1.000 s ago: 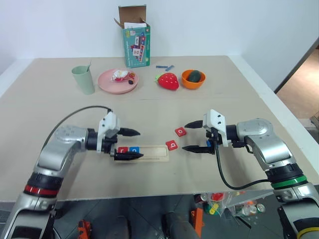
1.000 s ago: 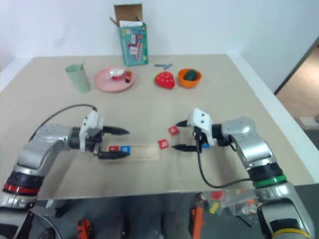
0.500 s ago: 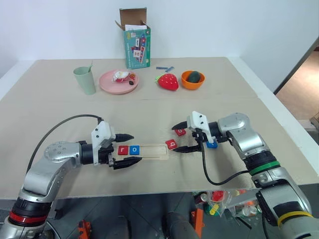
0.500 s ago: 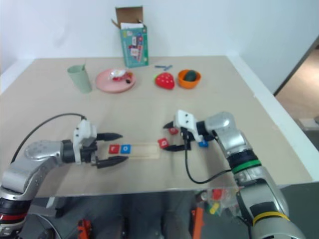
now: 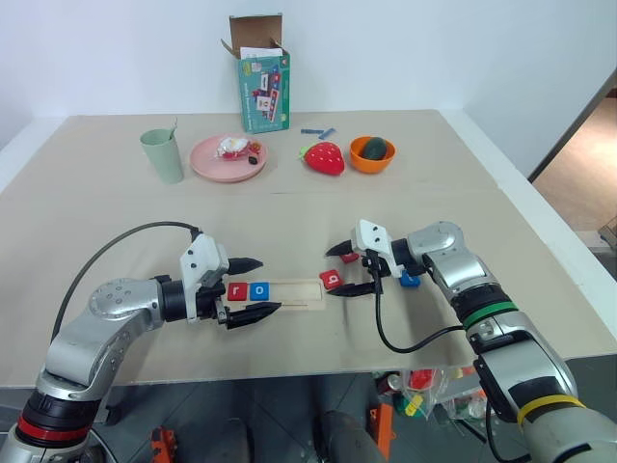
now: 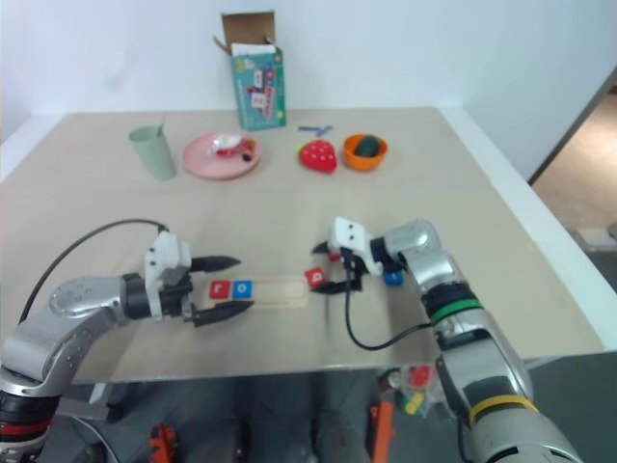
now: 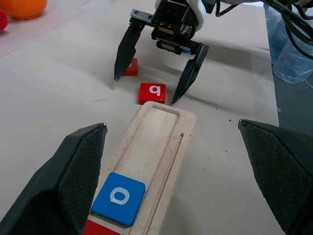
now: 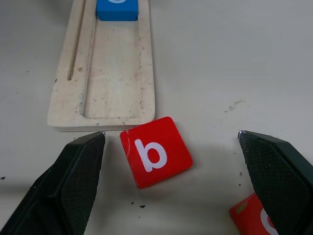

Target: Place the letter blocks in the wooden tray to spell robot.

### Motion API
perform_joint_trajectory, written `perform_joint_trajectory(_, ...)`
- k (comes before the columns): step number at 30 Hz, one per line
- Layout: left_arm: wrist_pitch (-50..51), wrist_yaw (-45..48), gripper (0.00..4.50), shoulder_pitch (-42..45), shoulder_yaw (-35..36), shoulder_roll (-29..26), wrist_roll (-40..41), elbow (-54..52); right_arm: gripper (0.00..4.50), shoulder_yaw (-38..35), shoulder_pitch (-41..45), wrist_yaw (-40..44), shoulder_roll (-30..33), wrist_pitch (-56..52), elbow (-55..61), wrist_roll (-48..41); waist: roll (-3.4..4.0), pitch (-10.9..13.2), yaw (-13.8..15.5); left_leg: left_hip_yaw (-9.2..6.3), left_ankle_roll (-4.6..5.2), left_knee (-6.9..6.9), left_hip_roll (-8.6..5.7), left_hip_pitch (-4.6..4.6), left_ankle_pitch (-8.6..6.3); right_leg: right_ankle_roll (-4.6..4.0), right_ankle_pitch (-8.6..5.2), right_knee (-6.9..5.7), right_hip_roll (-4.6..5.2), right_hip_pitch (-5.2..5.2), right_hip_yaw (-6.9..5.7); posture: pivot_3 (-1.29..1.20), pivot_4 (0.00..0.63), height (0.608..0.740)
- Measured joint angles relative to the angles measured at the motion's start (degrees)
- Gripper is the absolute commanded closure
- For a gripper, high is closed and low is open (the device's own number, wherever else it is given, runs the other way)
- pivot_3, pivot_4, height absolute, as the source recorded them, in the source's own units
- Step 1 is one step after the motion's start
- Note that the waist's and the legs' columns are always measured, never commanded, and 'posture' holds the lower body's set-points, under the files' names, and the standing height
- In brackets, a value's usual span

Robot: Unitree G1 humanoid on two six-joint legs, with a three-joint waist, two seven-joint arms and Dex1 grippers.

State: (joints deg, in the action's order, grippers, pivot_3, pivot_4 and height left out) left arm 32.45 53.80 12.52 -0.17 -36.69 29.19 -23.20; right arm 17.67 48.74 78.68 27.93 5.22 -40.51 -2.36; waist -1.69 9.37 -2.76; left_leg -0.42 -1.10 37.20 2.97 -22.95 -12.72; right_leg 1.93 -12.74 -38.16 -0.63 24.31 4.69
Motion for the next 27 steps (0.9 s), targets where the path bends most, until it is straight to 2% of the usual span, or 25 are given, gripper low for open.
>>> perform_joint_trajectory(16,0.1,-2.8,0.01,-0.5,-1.8,0.2,0.0,-0.5,0.25,-0.1,0.4,1.4,-0.6,1.6,-2.2,0.6,0.03,0.0,0.0,0.00,0.00,-0.01,0.00,0.00,0.00,-0.01,0.00,0.00,0.00,0.00,0.00,0.00,0.150,0.740)
perform_joint_trajectory(27,-0.3,-3.8,0.01,-0.5,-1.8,0.9,0.4,-0.5,0.25,-2.0,0.8,1.0,-1.4,-6.0,-2.3,-0.4,0.05,0.0,0.0,0.01,0.00,-0.01,-0.01,0.00,0.00,-0.02,-0.01,0.00,0.00,0.00,0.01,0.00,0.150,0.740)
